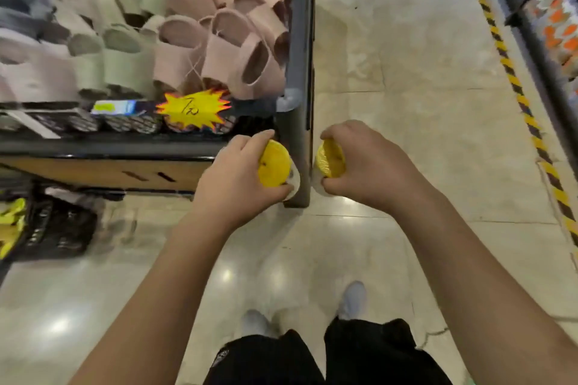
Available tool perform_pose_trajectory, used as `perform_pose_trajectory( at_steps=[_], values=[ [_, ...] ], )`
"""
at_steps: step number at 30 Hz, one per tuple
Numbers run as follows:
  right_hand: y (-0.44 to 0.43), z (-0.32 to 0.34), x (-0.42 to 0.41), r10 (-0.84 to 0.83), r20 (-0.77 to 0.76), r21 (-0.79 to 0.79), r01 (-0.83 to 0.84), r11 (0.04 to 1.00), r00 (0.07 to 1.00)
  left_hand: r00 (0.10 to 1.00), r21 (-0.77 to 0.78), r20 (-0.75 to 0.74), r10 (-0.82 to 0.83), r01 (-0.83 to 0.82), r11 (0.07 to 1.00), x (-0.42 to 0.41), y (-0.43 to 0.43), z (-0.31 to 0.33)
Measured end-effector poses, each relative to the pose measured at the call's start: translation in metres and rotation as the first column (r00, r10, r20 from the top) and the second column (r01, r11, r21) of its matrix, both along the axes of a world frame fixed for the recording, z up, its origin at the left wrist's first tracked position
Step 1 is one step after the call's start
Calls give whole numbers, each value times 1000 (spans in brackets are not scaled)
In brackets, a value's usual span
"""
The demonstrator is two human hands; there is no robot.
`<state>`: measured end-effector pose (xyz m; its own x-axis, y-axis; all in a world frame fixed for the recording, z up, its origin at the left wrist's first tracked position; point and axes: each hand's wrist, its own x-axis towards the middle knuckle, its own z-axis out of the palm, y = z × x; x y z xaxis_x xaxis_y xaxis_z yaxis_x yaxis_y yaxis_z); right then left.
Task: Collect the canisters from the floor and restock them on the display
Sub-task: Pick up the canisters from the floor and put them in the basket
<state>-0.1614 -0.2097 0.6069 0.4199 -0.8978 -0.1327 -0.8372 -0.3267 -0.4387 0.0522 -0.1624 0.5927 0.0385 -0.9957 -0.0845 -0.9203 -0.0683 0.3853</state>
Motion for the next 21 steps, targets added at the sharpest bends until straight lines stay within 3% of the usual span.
perform_pose_trajectory(
  at_steps=[12,21],
  values=[
    [72,-4,308,365,29,-4,-365,931,931,916,8,-6,401,-401,916,270,161,1],
    [101,1,541,656,31,-72,-653,754,754,761,-5,4,649,-649,761,450,231,1]
  ],
)
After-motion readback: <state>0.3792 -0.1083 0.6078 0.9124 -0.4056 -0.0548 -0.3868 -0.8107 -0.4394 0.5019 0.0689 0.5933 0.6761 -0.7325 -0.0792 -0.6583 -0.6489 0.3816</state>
